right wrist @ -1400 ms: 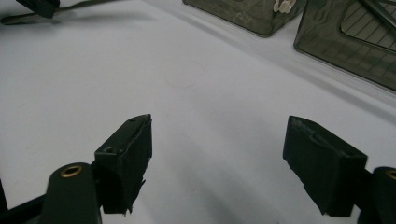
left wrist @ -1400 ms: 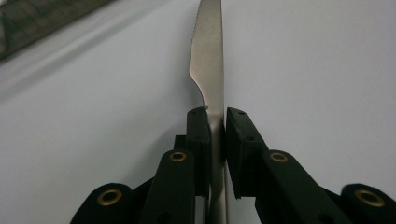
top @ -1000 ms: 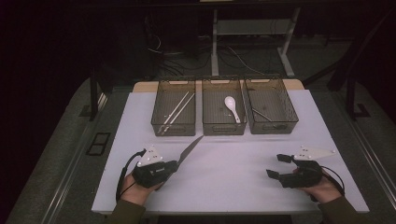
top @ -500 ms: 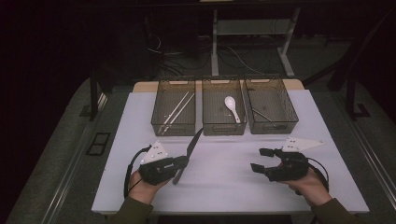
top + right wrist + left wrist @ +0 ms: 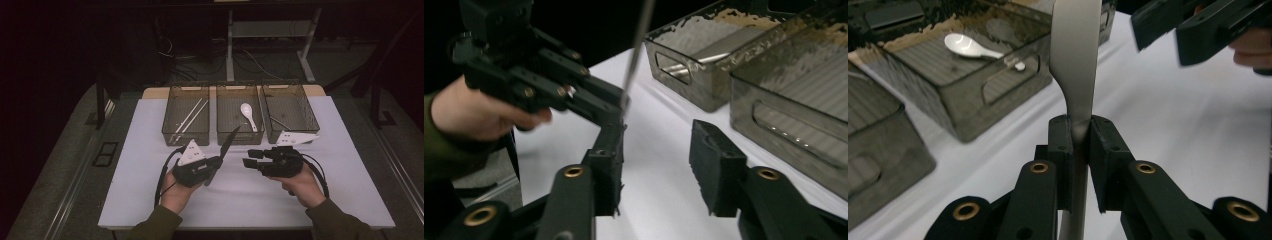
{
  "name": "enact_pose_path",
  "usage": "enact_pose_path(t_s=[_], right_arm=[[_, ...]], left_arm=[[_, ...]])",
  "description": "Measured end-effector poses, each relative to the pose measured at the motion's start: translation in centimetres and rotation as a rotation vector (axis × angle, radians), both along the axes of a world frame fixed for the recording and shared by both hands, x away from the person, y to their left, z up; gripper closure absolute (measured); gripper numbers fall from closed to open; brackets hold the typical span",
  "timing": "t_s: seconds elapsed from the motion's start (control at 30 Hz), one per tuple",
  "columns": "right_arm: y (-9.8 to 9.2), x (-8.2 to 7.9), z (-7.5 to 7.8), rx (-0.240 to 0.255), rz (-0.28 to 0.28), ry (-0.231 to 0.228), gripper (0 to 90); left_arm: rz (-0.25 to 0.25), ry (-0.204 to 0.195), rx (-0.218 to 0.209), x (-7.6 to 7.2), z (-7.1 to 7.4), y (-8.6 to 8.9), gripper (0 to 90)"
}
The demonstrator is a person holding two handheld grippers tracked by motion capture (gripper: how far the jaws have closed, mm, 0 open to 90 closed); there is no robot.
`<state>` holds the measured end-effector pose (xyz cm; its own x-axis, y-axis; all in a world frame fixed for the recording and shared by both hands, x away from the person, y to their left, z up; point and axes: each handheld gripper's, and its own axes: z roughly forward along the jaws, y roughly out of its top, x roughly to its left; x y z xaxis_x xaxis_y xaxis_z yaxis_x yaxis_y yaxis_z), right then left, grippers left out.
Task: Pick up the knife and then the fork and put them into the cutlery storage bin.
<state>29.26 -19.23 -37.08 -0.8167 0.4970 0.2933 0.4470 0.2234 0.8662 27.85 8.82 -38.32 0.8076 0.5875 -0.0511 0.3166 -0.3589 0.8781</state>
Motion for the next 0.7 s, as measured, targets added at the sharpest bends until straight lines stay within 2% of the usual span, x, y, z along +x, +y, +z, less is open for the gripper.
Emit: enact_pose_path(t_s=[0.27, 0.37, 0.53, 0.7], right_arm=[[1.6, 1.7, 0.4, 0.059, -0.019, 0.023, 66.0], [1.8, 2.1, 0.5, 0.062, -0.032, 0.02, 69.8], [2.1, 2.5, 0.5, 0.05, -0.047, 0.007, 82.1], [2.3, 2.4, 0.5, 0.057, -0.047, 0.004, 87.7]], left_arm=[[-0.003, -0.027, -0.016, 0.6, 0.1, -2.7, 79.8], [-0.008, -0.03, -0.02, 0.7, 0.0, -3.2, 79.8], [-0.006, -0.05, -0.017, 0.6, 0.0, -3.6, 79.7], [-0.004, -0.052, -0.018, 0.6, -0.2, -3.7, 79.7]])
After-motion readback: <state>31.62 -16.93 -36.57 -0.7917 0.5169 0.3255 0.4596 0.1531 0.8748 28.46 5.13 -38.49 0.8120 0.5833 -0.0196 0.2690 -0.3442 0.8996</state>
